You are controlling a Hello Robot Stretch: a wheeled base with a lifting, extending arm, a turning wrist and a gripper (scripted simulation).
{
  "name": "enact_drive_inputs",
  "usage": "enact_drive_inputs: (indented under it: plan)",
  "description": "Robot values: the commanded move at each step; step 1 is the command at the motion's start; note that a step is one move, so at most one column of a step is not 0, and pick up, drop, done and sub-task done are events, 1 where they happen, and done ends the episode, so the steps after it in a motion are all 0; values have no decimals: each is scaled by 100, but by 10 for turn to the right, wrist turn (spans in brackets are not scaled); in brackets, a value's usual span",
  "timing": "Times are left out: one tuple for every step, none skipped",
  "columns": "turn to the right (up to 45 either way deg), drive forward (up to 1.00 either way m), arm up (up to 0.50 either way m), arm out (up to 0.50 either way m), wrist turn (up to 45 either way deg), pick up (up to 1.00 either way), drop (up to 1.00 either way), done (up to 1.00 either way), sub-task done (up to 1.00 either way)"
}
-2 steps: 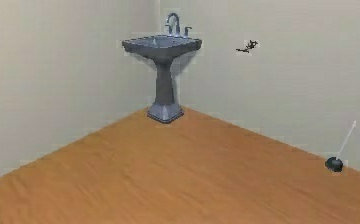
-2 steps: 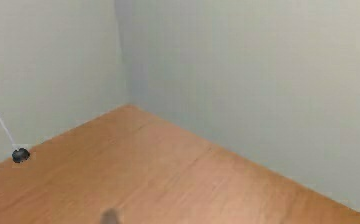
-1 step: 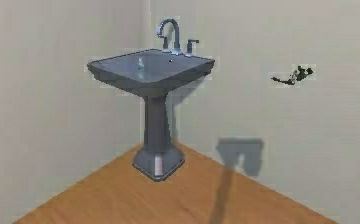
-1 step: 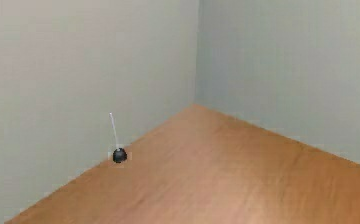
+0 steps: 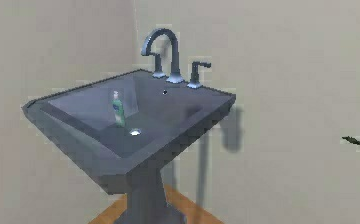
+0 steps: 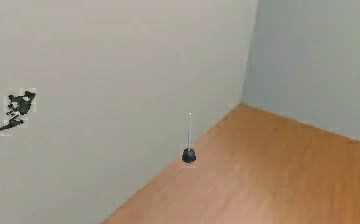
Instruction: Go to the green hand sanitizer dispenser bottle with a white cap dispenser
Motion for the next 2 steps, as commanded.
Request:
enact_drive_inputs:
  plan:
    - [-180,0,0,0,0,0,0,0,0]
    - [0,0,0,0,0,0,0,100,0]
